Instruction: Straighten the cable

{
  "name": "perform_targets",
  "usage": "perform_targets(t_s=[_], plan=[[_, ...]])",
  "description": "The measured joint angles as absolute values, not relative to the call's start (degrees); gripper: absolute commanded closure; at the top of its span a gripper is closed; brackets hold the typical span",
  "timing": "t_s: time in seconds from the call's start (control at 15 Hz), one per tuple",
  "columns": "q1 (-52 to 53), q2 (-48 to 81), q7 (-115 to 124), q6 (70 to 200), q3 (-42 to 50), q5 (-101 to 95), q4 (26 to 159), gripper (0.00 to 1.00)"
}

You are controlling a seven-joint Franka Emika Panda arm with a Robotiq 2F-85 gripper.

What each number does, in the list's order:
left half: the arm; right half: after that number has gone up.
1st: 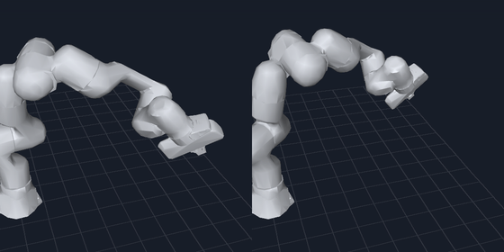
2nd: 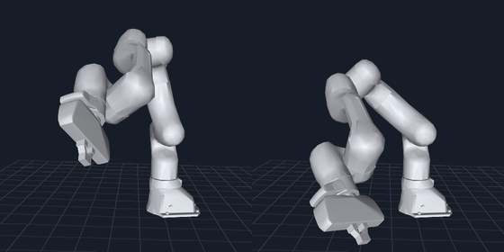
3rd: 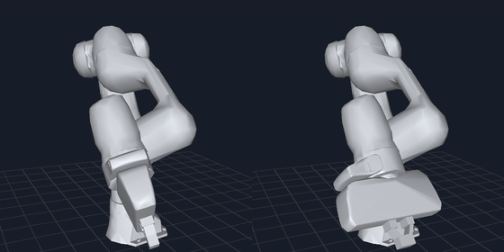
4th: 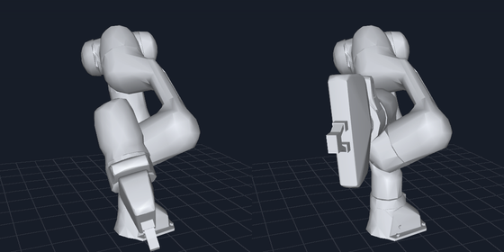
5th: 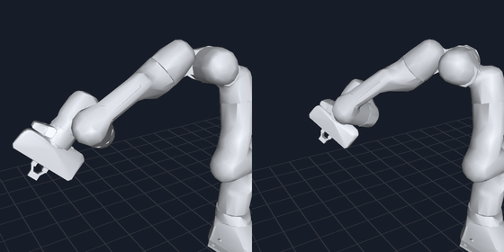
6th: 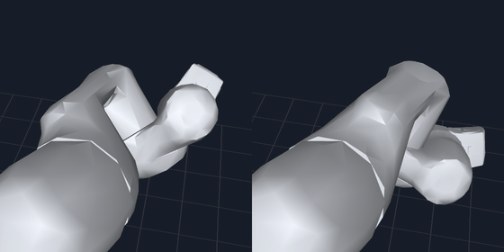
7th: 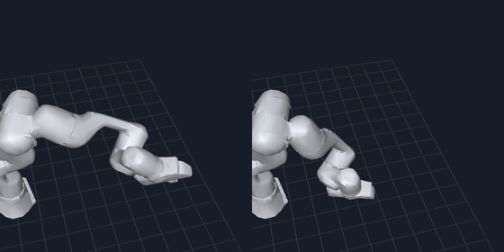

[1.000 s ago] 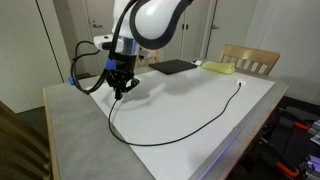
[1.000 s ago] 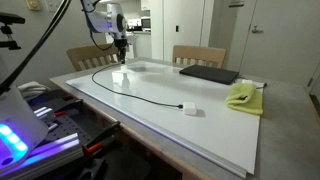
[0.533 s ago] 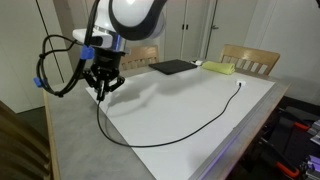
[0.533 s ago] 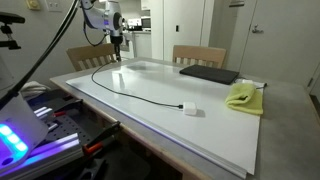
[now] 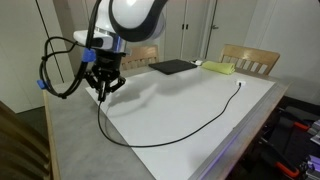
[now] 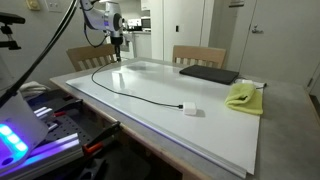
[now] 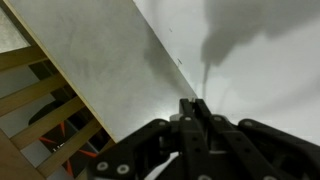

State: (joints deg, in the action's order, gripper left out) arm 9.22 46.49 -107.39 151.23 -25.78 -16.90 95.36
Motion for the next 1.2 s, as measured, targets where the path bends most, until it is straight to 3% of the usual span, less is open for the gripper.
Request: perform_targets(t_s=[0.73, 0.8, 1.07, 1.13, 1.2], plan=[[9.50, 50.84, -138.34, 147.48, -31.97, -12.15, 90.11, 0.98], [9.51, 51.76, -141.77, 145.78, -32.65, -11.36, 88.81, 0.90], [9.63, 54.54, -148.90, 141.59, -33.97, -10.06, 85.02, 0.90], [9.63, 54.70, -149.05, 141.51, -33.97, -10.06, 84.83, 0.98], [9.63, 54.72, -149.06, 141.46, -33.98, -10.06, 84.77, 0.98]])
